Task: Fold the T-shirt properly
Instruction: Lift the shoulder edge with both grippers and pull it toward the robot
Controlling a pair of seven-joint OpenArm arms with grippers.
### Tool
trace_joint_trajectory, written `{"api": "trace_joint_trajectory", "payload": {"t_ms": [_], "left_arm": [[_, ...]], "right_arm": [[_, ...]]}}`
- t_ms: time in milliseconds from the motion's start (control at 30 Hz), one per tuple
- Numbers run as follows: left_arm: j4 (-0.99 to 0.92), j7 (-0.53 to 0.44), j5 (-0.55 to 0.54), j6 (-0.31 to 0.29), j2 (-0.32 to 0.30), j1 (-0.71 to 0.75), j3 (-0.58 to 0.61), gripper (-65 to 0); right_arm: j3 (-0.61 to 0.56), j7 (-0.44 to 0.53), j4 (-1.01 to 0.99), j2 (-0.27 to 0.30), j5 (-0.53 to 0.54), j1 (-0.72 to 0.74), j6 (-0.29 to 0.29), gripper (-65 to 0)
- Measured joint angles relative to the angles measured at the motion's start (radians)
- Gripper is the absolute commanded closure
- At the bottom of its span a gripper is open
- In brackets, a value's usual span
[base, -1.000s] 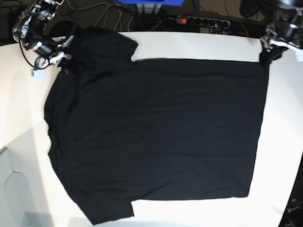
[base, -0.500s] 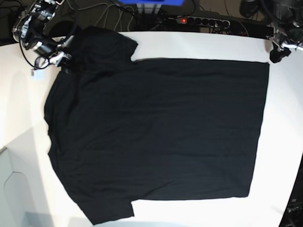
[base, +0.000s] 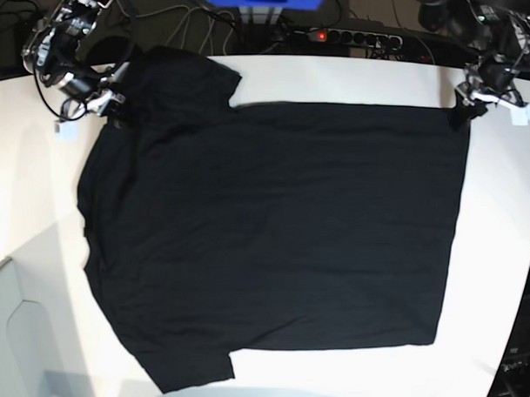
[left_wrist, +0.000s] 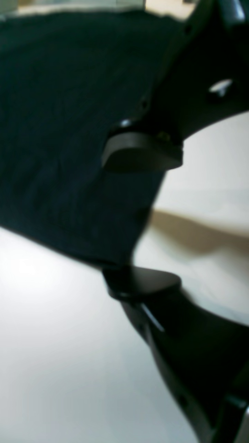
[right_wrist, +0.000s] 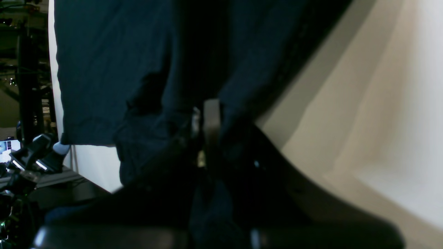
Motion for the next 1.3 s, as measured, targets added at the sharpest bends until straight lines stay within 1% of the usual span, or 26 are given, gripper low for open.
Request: {"api": "trace_joint_trajectory", "payload": {"t_ms": [167, 267, 400, 467, 533, 567, 633, 700, 733, 767, 800, 900, 1033, 1133, 1200, 1300], "left_arm": [[-0.061, -0.015, -0.042, -0.021, -0.001, -0.013, -0.004, -41.1], [-0.099, -0.023, -0.048, -0.025, -0.009, -0.039, -0.006, -41.1], [-0.105, -0.031, -0.048, -0.026, -0.009, -0.043, -0.006, -41.0], [-0.105, -0.033, -0.048, -0.025, -0.009, -0.043, -0.006, -38.4], [-0.105, -0.035, -0.037, -0.024, -0.009, -0.043, -0.006, -32.7], [-0.106, -0.032, -0.034, -0.023, -0.009, -0.043, -0.006, -28.2], [-0.112, -0.028, -0.025, -0.021, -0.007, -0.043, -0.006, -17.3], [-0.114, -0.017, -0.016, -0.013, -0.006, -0.040, -0.006, -4.4], [-0.115, -0.012, -0.009, -0.010, -0.005, -0.040, -0.003, 0.0], [-0.115, -0.010, -0.010, -0.010, -0.003, -0.040, -0.003, 0.0], [-0.114, -0.010, -0.010, -0.010, -0.003, -0.040, -0.003, -1.4], [-0.114, -0.010, -0.010, -0.010, -0.003, -0.040, -0.003, 0.0], [-0.110, -0.010, -0.013, -0.010, -0.004, -0.035, -0.003, -0.1], [-0.109, -0.012, -0.014, -0.011, -0.004, -0.027, -0.002, -0.1], [-0.075, 0.002, -0.005, -0.012, 0.002, -0.007, -0.011, -0.1], [-0.007, 0.028, 0.039, -0.048, 0.011, 0.029, -0.028, -0.1]], "right_arm": [[0.000, -0.002, 0.002, 0.000, 0.000, 0.000, 0.000, 0.0], [-0.002, -0.004, 0.002, 0.000, 0.000, 0.000, 0.000, 0.0], [-0.002, -0.003, 0.003, 0.000, 0.000, 0.000, 0.000, 0.0], [-0.002, -0.004, 0.003, 0.000, 0.000, 0.000, 0.000, 0.0], [-0.002, -0.004, 0.003, 0.000, 0.000, 0.000, 0.000, 0.0], [-0.002, -0.004, 0.003, 0.000, 0.000, 0.000, 0.000, 0.0], [-0.002, -0.003, 0.003, 0.000, 0.000, 0.000, 0.000, 0.0], [-0.002, -0.003, 0.003, 0.000, 0.000, 0.000, 0.000, 0.0], [-0.002, -0.003, 0.003, 0.000, 0.000, 0.000, 0.000, 0.0], [-0.002, -0.003, 0.003, 0.000, 0.000, 0.000, 0.000, 0.0], [-0.002, -0.003, 0.003, 0.000, 0.000, 0.000, 0.000, 0.0], [0.001, -0.004, 0.003, 0.001, 0.001, 0.000, 0.000, 0.0], [0.001, -0.001, -0.001, 0.032, 0.015, -0.016, 0.000, 0.0], [0.009, -0.001, 0.003, 0.039, 0.022, -0.030, 0.000, 0.0], [0.024, 0.002, 0.005, 0.043, 0.023, -0.041, 0.000, 0.0], [0.034, 0.011, 0.009, 0.050, 0.030, -0.063, 0.000, 0.0]]}}
